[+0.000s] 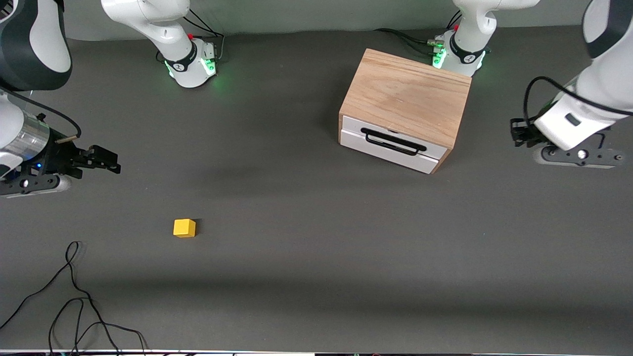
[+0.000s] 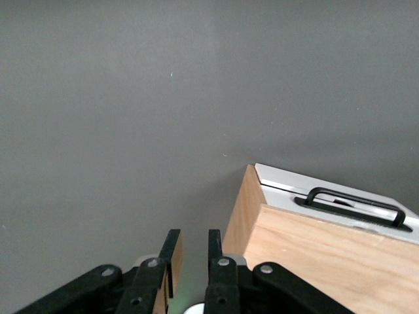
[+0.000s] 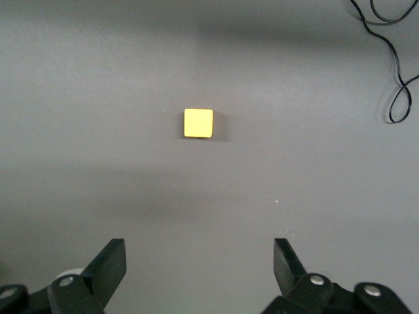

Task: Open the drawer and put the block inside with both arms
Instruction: 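Reach the left gripper to the drawer's black handle while the right gripper advances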

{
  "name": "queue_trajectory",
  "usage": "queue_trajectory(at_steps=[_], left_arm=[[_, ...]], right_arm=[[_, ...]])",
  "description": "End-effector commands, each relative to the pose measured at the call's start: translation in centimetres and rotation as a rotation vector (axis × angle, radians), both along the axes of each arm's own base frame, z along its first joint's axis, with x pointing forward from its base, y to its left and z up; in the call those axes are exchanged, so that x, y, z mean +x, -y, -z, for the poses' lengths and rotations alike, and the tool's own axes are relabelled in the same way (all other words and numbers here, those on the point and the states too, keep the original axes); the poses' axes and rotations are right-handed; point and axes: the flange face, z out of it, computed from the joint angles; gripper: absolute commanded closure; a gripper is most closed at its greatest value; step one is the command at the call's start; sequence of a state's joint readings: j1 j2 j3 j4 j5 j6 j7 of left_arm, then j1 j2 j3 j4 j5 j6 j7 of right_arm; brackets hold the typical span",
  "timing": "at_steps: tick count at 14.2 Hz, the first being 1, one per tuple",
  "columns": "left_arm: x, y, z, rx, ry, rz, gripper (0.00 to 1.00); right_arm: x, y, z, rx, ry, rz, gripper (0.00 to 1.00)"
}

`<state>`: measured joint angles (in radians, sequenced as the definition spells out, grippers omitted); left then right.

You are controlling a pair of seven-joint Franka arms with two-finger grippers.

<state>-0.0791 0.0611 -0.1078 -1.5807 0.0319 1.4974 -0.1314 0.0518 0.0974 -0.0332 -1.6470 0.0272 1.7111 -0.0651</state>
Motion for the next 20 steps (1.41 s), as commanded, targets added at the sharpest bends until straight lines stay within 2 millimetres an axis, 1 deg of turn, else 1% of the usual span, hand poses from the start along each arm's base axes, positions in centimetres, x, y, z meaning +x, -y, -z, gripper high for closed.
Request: queue_trajectory(at_steps=[1, 3, 5, 7, 8, 9, 10, 11, 12, 13, 14, 15, 16, 17, 18, 20], left_arm=[[-0.7, 3.9, 1.8, 0.027, -0.034, -0.126, 0.77], [-1.1, 7.6, 4.3, 0.037, -0.076, -0.256, 0.77], [-1.6, 10.5, 6.8, 0.047, -0.122, -0.375, 0.76], [-1.6, 12.1, 9.1, 0.054, -0.170, -0.475, 0.75], [-2.1, 13.2, 10.1, 0.062, -0.176, -0.470, 0.69], [-2.7, 14.5, 11.3, 0.066, -0.171, -0.454, 0.68], [-3.2, 15.6, 12.4, 0.068, -0.160, -0.476, 0.66], [-3.5, 16.6, 13.6, 0.076, -0.139, -0.537, 0.65], [-3.9, 17.6, 14.9, 0.078, -0.123, -0.580, 0.63], [-4.3, 18.6, 15.9, 0.078, -0.115, -0.625, 0.49], [-4.3, 18.9, 17.2, 0.088, -0.124, -0.692, 0.42], [-4.2, 19.0, 17.9, 0.087, -0.142, -0.745, 0.26], [-4.3, 19.0, 18.9, 0.094, -0.166, -0.779, 0.12], [-4.4, 19.0, 19.9, 0.107, -0.187, -0.800, 0.08], [-4.7, 18.8, 20.7, 0.121, -0.198, -0.822, 0.03], [-5.0, 18.3, 22.4, 0.139, -0.196, -0.899, 0.01]], right_arm=[[1.7, 0.0, 1.2, -0.006, -0.011, 0.015, 0.00], [1.8, 0.2, 1.4, -0.009, -0.013, 0.015, 0.00], [1.9, 0.2, 1.7, -0.010, -0.019, 0.015, 0.00], [2.2, 0.2, 1.6, -0.019, -0.013, 0.010, 0.00], [2.3, 0.1, 1.4, -0.020, -0.008, 0.010, 0.00], [2.4, 0.0, 1.8, -0.021, -0.016, 0.011, 0.00], [2.5, 0.1, 2.2, -0.021, -0.022, 0.013, 0.00], [2.5, 0.1, 2.2, -0.021, -0.022, 0.011, 0.00], [2.5, 0.2, 2.2, -0.019, -0.022, 0.010, 0.00], [2.5, 0.1, 2.2, -0.019, -0.022, 0.009, 0.00], [2.5, 0.0, 2.2, -0.019, -0.022, 0.007, 0.00], [2.5, -0.1, 2.1, -0.017, -0.020, 0.006, 0.00], [2.5, -0.1, 2.3, -0.016, -0.023, 0.006, 0.00], [2.4, 0.0, 2.4, -0.014, -0.025, 0.006, 0.00], [2.4, 0.0, 2.4, -0.016, -0.026, 0.006, 0.00], [2.4, -0.1, 2.4, -0.014, -0.026, 0.005, 0.00]])
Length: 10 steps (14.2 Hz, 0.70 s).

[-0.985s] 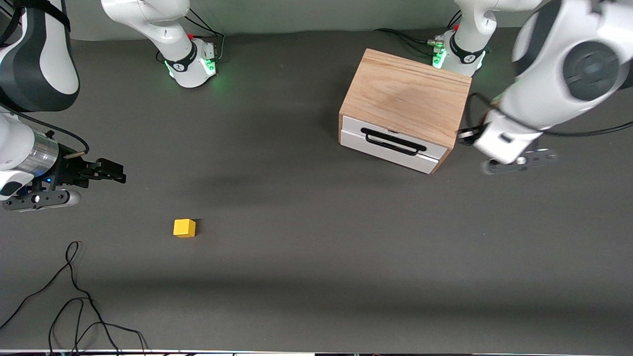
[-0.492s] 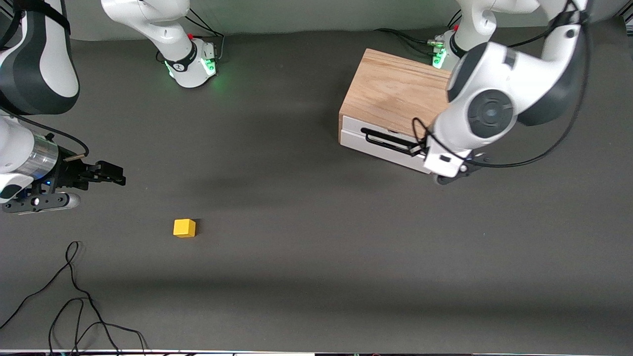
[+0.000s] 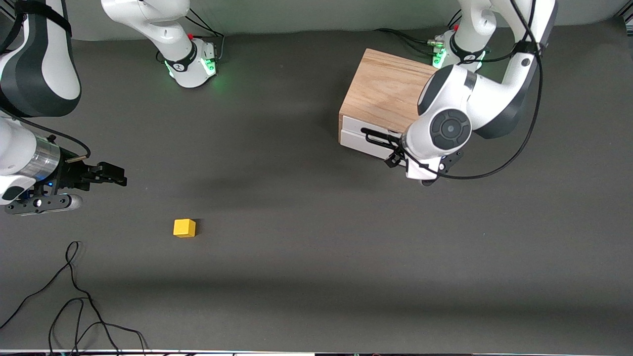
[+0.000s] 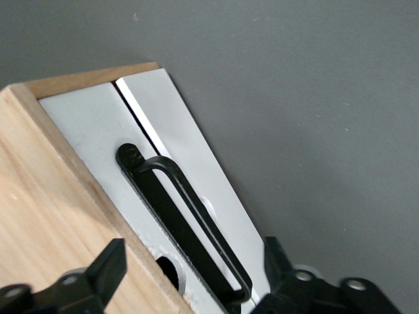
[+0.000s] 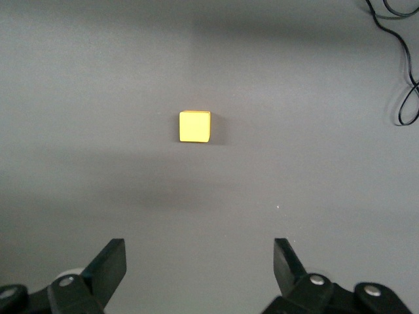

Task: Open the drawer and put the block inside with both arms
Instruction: 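Grasp the black drawer handle with the left gripper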

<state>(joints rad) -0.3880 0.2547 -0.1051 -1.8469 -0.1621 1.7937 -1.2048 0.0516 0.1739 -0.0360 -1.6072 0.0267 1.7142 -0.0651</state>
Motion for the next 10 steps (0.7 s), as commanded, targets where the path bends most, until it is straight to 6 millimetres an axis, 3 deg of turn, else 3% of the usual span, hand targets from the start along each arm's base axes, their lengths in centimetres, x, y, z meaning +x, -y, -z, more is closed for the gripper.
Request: queue_trajectory(at_steps=[1, 5, 10], left_arm=[[-0.7, -0.4, 1.6, 0.026, 0.007, -0.132, 0.01], [-1.4, 1.5, 3.9, 0.052, 0.002, -0.166, 0.01], [-1.4, 1.7, 6.2, 0.077, -0.026, -0.174, 0.01]], right_arm=[[0.4, -0.2, -0.3, -0.012, 0.007, 0.000, 0.00], [0.4, -0.2, -0.2, -0.010, 0.006, 0.002, 0.00], [0.4, -0.3, -0.3, -0.012, 0.007, 0.000, 0.00]])
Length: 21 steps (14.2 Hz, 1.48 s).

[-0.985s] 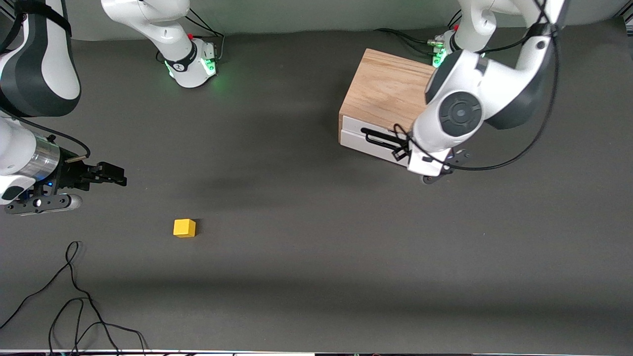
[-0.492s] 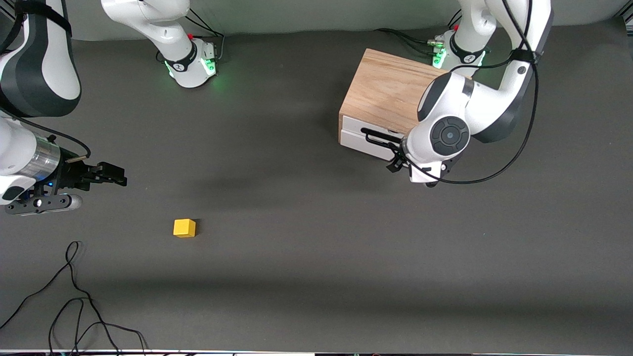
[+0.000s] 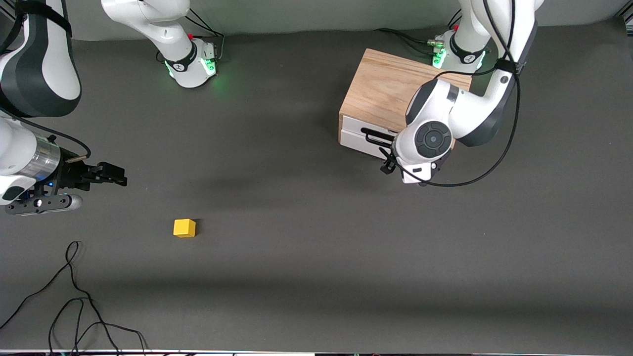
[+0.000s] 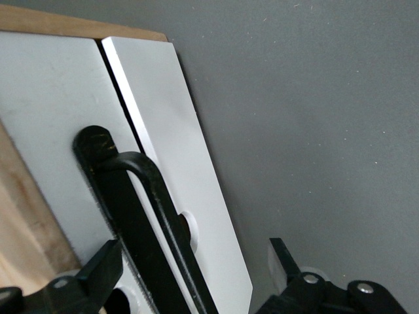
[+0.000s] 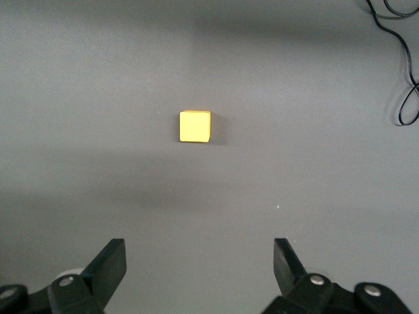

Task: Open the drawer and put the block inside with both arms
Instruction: 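Grasp the black drawer handle with the left gripper, then pull the drawer open with the left gripper while the right gripper reaches the cube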

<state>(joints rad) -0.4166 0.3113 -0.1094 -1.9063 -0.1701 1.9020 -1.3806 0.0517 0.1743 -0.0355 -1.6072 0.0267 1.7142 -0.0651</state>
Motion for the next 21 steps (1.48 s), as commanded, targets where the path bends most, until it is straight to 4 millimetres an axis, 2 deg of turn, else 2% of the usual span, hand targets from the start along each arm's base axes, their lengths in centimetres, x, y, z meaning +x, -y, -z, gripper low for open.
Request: queue_trajectory(at_steps=[1, 4, 6, 9, 11, 13, 16, 19, 21], left_arm=[[-0.5, 0.5, 1.0, 0.014, -0.007, -0.015, 0.01], [-1.0, 1.4, 1.2, 0.060, 0.016, -0.048, 0.01], [-1.2, 2.2, 2.7, 0.096, 0.014, -0.086, 0.01], [-0.5, 1.8, 3.7, 0.093, 0.027, -0.112, 0.01], [-0.5, 1.8, 3.7, 0.090, 0.027, -0.103, 0.01], [-0.1, 1.8, 3.2, 0.082, 0.035, -0.103, 0.01], [0.5, 2.0, 3.9, 0.082, 0.035, -0.103, 0.01], [1.6, 2.2, 2.6, 0.105, 0.097, -0.058, 0.01], [2.2, 2.8, 1.4, 0.127, 0.154, -0.012, 0.01]], right_arm=[[0.4, -0.2, -0.3, -0.012, 0.008, 0.001, 0.00], [0.4, -0.2, -0.3, -0.012, 0.008, 0.001, 0.00], [0.4, -0.2, -0.3, -0.012, 0.012, 0.001, 0.00], [0.4, -0.2, 0.4, -0.009, 0.017, 0.003, 0.00], [0.8, -0.3, 2.7, -0.001, 0.047, 0.007, 0.00], [1.2, -0.4, 5.8, -0.001, 0.061, 0.010, 0.00], [2.1, -0.8, 9.9, -0.003, 0.043, 0.003, 0.00], [3.1, -1.0, 13.1, -0.006, 0.038, 0.001, 0.00], [3.5, -2.0, 15.0, -0.007, 0.037, -0.014, 0.00]])
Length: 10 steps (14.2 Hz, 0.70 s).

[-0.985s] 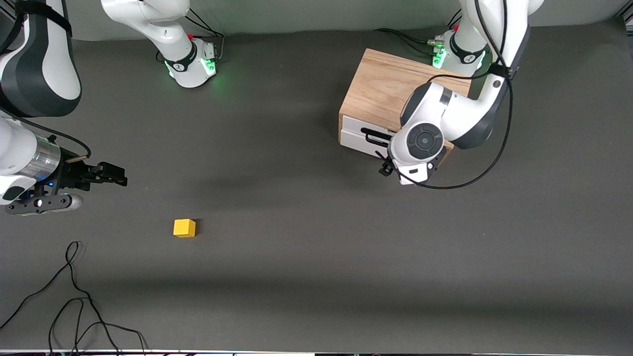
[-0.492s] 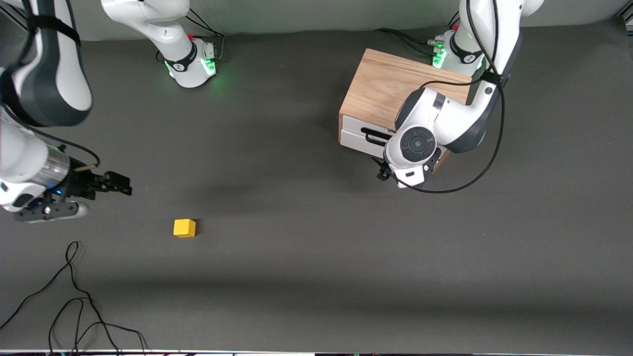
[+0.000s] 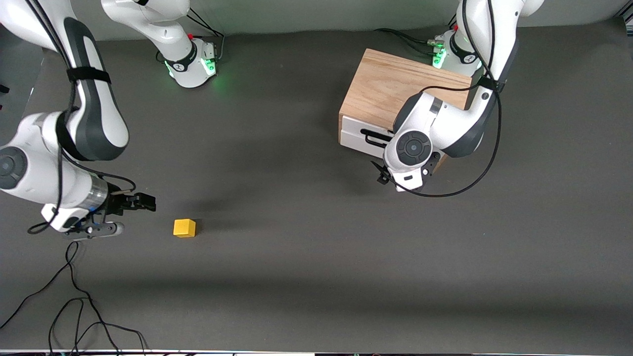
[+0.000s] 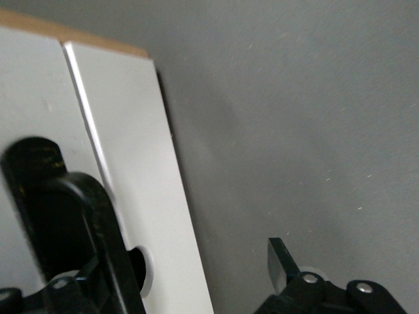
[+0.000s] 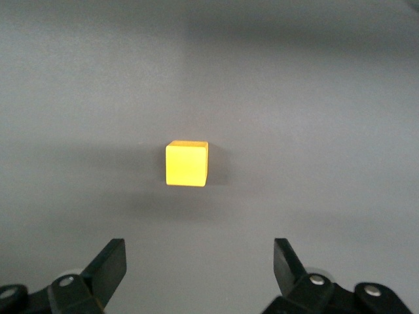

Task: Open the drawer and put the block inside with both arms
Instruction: 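Pull the drawer open with the left gripper while the right gripper reaches the cube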

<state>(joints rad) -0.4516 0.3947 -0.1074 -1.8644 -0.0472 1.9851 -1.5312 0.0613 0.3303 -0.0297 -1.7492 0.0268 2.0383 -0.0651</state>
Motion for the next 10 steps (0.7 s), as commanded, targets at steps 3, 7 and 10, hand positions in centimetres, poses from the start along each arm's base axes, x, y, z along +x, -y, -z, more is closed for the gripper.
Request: queue_trajectory(at_steps=[3, 7, 10], left_arm=[[2.5, 1.3, -2.4, -0.014, 0.134, 0.030, 0.01], [3.3, 1.8, -1.2, -0.045, 0.175, 0.038, 0.01], [3.8, 2.5, -0.3, -0.067, 0.221, 0.046, 0.01]], right_arm=[[1.2, -1.1, 4.3, -0.004, 0.009, -0.005, 0.00], [1.6, -1.0, 7.1, -0.006, 0.002, -0.003, 0.00], [1.8, -1.1, 7.6, -0.006, 0.008, -0.004, 0.00]])
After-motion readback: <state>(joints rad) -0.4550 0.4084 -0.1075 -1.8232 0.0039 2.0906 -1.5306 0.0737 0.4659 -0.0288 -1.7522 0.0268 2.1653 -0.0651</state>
